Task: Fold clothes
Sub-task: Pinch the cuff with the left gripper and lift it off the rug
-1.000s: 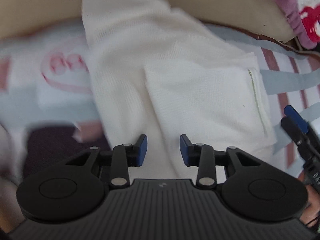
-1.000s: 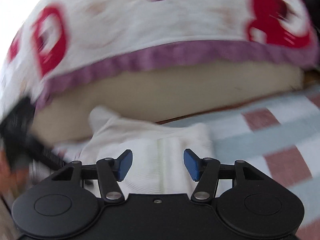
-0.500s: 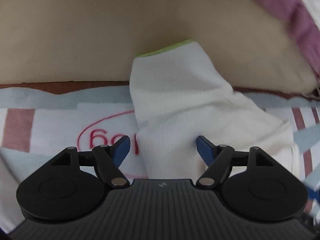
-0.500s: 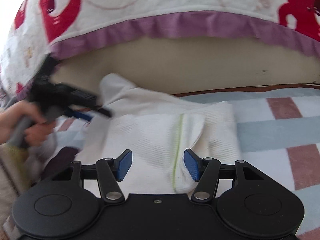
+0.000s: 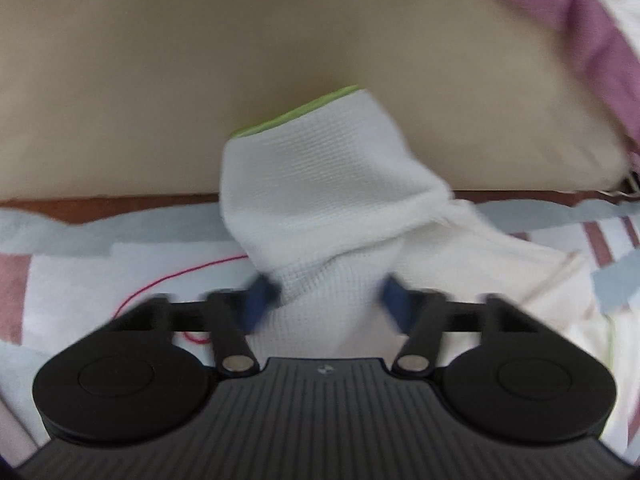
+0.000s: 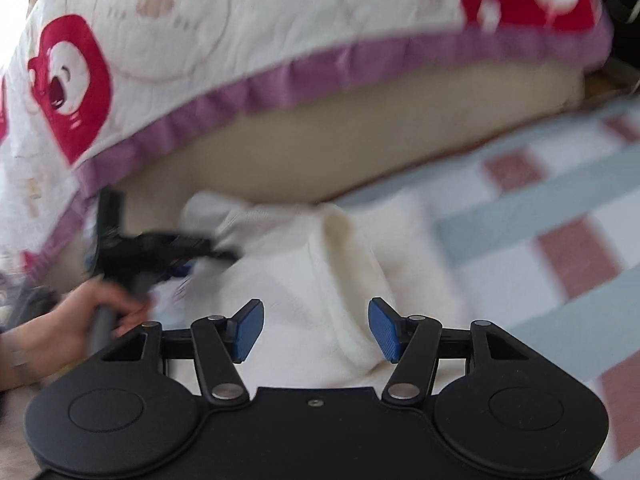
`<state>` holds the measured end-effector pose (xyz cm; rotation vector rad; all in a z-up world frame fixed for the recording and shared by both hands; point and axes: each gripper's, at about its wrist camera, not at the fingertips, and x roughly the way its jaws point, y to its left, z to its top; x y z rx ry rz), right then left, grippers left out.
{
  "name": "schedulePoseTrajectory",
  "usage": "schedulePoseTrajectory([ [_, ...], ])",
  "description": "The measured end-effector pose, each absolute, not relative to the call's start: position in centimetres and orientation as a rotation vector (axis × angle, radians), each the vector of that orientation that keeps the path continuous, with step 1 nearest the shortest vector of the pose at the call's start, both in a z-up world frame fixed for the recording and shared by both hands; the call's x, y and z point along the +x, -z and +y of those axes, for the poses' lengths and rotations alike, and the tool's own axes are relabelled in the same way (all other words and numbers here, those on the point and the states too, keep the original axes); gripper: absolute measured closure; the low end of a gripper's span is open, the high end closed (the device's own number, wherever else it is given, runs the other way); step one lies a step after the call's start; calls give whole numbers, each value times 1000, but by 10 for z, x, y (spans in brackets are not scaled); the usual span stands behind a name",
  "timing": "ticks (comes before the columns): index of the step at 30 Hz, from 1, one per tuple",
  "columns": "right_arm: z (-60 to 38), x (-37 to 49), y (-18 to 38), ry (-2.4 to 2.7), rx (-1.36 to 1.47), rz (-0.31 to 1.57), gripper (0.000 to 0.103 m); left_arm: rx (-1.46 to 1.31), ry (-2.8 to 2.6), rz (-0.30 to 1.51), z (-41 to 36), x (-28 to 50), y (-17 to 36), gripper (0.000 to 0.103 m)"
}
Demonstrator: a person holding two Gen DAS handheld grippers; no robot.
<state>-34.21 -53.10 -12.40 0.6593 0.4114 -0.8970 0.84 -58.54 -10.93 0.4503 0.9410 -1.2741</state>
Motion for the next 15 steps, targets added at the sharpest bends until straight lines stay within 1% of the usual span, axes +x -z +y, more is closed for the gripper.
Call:
schedulePoseTrajectory([
  [2, -529, -341, 121, 930, 597, 430, 39, 466, 1318, 838, -581, -8, 99, 85],
  [3, -530, -345, 121, 895, 621, 414, 39, 470, 1345, 809, -576, -18, 92, 85],
  [6, -549, -373, 144, 700, 1012, 263, 40, 493, 1474, 724, -558, -52, 64, 86],
  [8, -558, -394, 169, 600, 1295, 156, 39, 556, 1589, 624, -537, -77, 42, 86],
  [9, -559, -405, 180, 570, 1400, 107, 37, 573, 1651, 593, -525, -87, 31, 86],
  [10, -559, -417, 188, 554, 1477, 63, 35, 577, 1713, 588, -513, -96, 22, 87],
  [11, -558, -429, 195, 540, 1544, 20, 30, 583, 1770, 595, -501, -104, 14, 87],
  [13, -553, -453, 205, 517, 1637, -60, 22, 626, 1876, 601, -474, -122, 0, 88],
  [14, -552, -464, 207, 514, 1659, -86, 14, 650, 1928, 603, -461, -130, -7, 89],
  [15, -552, -474, 209, 513, 1673, -106, 12, 684, 1981, 612, -448, -139, -11, 90],
])
